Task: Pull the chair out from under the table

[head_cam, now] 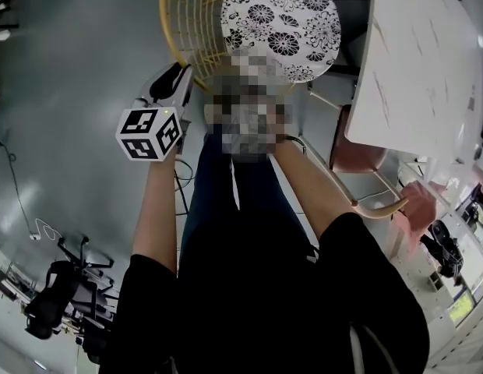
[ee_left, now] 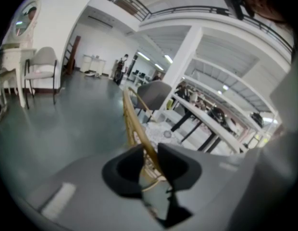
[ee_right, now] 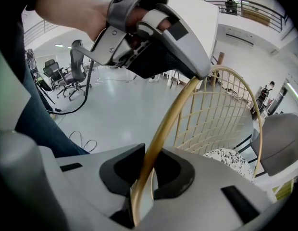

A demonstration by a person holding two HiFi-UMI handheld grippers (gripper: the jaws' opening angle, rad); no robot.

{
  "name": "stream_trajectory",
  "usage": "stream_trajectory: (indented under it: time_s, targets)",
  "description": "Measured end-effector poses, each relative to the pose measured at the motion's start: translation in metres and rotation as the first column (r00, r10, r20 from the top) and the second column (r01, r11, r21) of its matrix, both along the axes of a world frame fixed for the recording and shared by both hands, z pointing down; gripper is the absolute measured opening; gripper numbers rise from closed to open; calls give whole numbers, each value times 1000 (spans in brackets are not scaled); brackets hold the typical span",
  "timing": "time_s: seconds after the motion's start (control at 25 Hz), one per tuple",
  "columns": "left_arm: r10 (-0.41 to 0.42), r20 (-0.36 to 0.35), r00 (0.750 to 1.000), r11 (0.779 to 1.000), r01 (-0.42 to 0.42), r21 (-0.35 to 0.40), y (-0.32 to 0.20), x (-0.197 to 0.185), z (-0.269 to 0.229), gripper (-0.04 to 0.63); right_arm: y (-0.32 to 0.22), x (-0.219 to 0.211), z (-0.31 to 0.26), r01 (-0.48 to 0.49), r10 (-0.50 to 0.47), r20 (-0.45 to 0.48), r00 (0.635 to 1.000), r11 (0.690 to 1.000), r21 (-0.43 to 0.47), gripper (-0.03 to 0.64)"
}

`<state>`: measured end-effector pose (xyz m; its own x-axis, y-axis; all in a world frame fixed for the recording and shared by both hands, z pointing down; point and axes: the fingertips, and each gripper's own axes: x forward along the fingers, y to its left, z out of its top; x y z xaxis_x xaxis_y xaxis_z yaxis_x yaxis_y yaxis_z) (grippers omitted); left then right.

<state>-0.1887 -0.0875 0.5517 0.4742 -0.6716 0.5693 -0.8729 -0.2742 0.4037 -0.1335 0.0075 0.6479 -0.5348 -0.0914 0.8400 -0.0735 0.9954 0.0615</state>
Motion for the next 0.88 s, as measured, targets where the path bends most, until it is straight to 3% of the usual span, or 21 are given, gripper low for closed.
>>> stream_trajectory:
  time_s: [0.04, 0.08, 0.16, 0.32, 0.44, 0.52, 0.76, 0.88]
  targets:
    - [21, 63, 998, 999, -23, 35, 1, -5, -7, 87, -1, -1, 0, -3, 3, 2, 1000, 1000, -2, 34]
    - [43, 143, 989, 996, -54, 71, 3, -12, -15, 3, -3, -1, 0, -8, 8, 3, 1000, 1000, -2, 34]
    - [77, 244, 967, 991, -102, 90, 8, -29, -25, 5, -4, 0, 0, -16, 16, -2, 1000, 1000, 3, 34]
    - [21, 154, 988, 999, -25, 24, 13, -58, -20, 16, -4, 1, 3, -22, 22, -15, 1000, 1000, 4, 34]
    - [-20, 20, 1000, 1000, 20, -10, 5, -53, -17, 174, -6, 0, 4, -30, 30, -22, 999, 1000, 8, 34]
    - [-14, -29, 999, 1000, 14, -22, -5, -40, -17, 210, -7, 0, 4, -38, 38, -24, 999, 999, 13, 34]
    - [-18, -29, 999, 998, 16, -67, -51, -23, -6, 292, -8, -2, 4, -60, 61, -23, 998, 998, 25, 34]
    - [-20, -25, 999, 995, 18, -100, -70, -20, 0, 298, -7, -1, 3, -68, 69, -25, 997, 997, 31, 34]
